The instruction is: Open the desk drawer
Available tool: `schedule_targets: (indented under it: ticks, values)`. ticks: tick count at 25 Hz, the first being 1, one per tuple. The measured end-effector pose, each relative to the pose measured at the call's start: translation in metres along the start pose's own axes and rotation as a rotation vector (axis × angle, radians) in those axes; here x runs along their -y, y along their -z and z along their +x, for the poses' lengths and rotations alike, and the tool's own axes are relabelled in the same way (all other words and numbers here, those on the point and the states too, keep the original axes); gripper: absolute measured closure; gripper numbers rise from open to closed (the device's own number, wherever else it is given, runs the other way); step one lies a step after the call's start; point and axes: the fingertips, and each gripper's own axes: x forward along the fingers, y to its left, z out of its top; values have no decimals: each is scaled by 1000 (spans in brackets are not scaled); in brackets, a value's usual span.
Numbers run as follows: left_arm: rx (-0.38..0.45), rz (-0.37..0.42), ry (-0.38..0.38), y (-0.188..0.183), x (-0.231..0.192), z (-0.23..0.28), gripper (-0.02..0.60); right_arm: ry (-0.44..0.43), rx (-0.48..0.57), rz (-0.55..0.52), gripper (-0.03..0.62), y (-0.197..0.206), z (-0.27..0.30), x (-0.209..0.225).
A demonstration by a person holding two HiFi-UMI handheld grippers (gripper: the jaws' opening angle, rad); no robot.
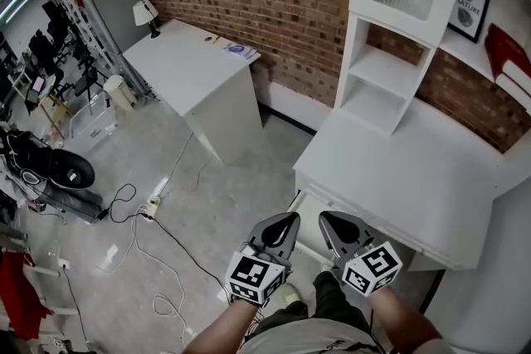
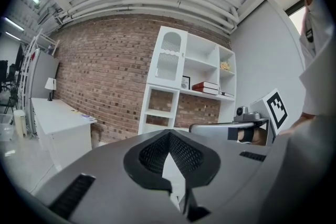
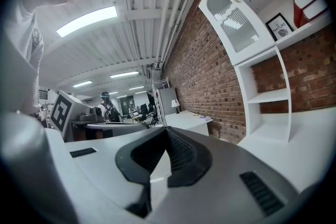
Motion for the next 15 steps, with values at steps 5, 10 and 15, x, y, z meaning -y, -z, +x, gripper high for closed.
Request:
schedule_targets:
  ticks: [5,10,15]
  values:
    - [8,-1,-15,-2,-6,-7,569,-16,-6,-15,577,2,5,-7]
    - [12,-7,-24,-2,-6,-10,569,-23,-8,-17,577,4,5,-10]
    - [7,-12,-37,3,-10,-14,569,-29,-8,-22,577,6,8,-13]
